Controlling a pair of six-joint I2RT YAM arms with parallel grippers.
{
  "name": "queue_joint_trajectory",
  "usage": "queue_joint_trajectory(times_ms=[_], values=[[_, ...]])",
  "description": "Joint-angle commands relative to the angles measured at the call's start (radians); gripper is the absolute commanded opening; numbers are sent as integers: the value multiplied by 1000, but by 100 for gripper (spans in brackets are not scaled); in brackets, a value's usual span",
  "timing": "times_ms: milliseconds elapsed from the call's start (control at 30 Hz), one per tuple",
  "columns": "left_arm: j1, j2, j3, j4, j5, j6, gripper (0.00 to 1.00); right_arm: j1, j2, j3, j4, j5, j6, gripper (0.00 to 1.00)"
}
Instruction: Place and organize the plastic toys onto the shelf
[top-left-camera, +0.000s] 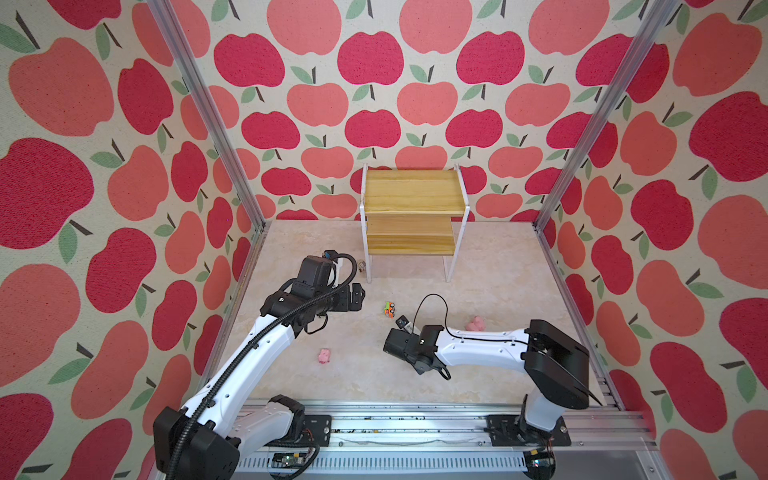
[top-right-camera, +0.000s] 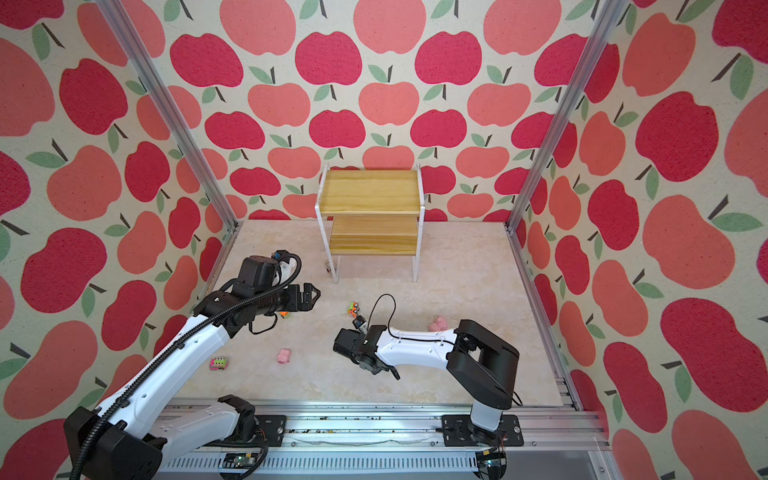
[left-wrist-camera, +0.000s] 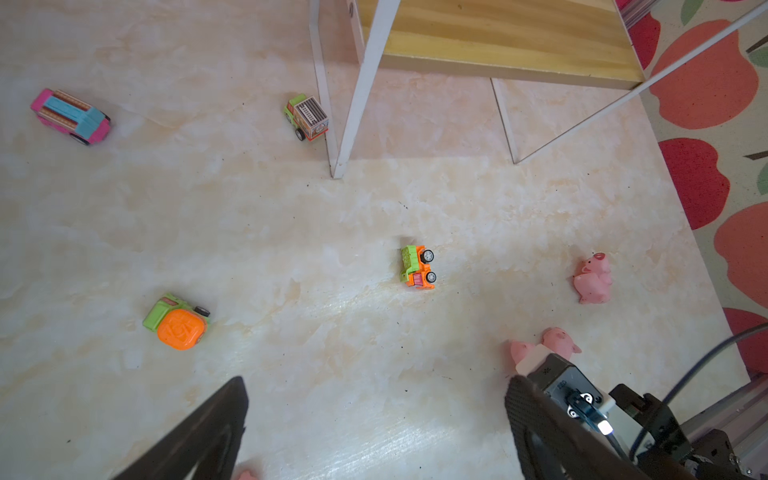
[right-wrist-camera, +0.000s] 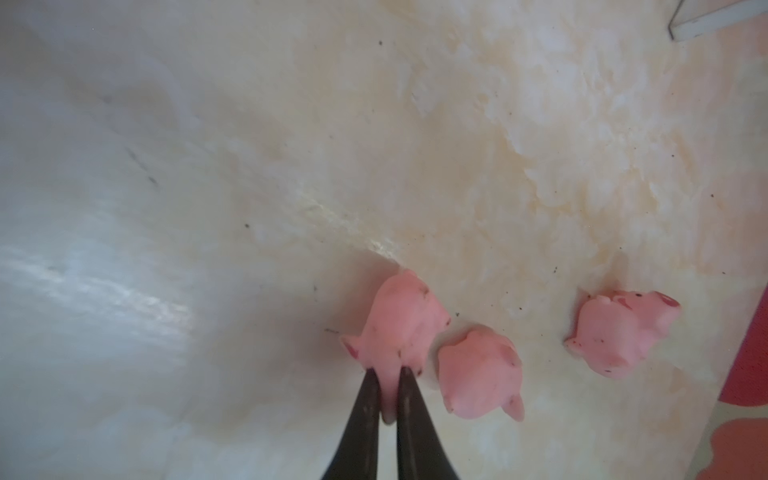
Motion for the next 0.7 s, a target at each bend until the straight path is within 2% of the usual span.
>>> queue_joint_trajectory(times_ms=[0,33,133,300,400,567,667], values=[[-3,-1,26,-34,-17,74,99,-30,-128,-57,219,-148,-19,11],[-3,0,23,-26,-13,79,99,-74,-150,-87,292,-206,1,11],[-2,6,9,-4,3,81,99,-116,-187,-196,503,-328,94,12],[-2,4,-36,51,34,63,99,-194,-186,-369,828,-429,254,14],[-2,12,-47,65,54,63,99,-232,-156,-454,1017,-445,320,14],[-1,3,-64,81,62,66,99,-266,-177,-559,1080,-380,408,15],[0,-2,-77,91,66,66,99,-270,-242,-584,973,-310,413,21]])
